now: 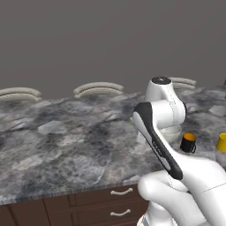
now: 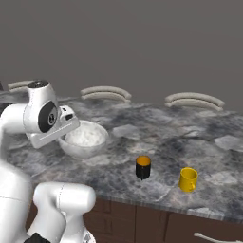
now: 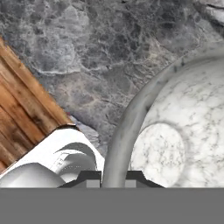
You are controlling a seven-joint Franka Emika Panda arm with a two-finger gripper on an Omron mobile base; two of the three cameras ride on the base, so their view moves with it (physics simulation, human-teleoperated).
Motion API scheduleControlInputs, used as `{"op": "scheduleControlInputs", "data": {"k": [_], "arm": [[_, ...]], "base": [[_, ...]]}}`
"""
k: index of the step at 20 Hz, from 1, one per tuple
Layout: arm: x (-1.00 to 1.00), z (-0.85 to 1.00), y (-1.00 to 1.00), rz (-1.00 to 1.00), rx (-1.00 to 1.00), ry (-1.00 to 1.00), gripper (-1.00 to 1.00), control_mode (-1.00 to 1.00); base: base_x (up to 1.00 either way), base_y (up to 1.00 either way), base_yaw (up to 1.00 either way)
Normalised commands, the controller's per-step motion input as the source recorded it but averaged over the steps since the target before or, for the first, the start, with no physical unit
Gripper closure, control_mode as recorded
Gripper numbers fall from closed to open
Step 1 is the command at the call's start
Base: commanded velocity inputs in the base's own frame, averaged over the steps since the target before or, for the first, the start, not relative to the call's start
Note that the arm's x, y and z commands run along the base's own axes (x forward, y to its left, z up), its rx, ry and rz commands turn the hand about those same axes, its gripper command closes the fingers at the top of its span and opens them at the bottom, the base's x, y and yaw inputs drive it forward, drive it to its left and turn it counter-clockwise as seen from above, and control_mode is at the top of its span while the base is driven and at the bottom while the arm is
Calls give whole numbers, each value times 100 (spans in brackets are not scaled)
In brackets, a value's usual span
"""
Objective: Clear the mugs and bowl far away from the sink.
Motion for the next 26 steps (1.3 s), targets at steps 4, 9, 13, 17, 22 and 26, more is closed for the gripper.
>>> {"op": "scheduleControlInputs", "data": {"k": [4, 9, 13, 17, 22, 26], "arm": [[69, -69, -20, 0, 0, 17, 100, -100], [50, -69, -28, 1, 0, 2, 100, -100], [23, -66, -9, 3, -3, -2, 100, -100], [17, -65, 0, 4, -5, -6, 100, -100], [25, -55, -6, 4, -5, -10, 100, -100], [21, -44, -12, 5, -2, -10, 100, -100]], "base": [[0, 0, 0], [0, 0, 0], [0, 0, 0], [0, 0, 0], [0, 0, 0], [0, 0, 0]]}}
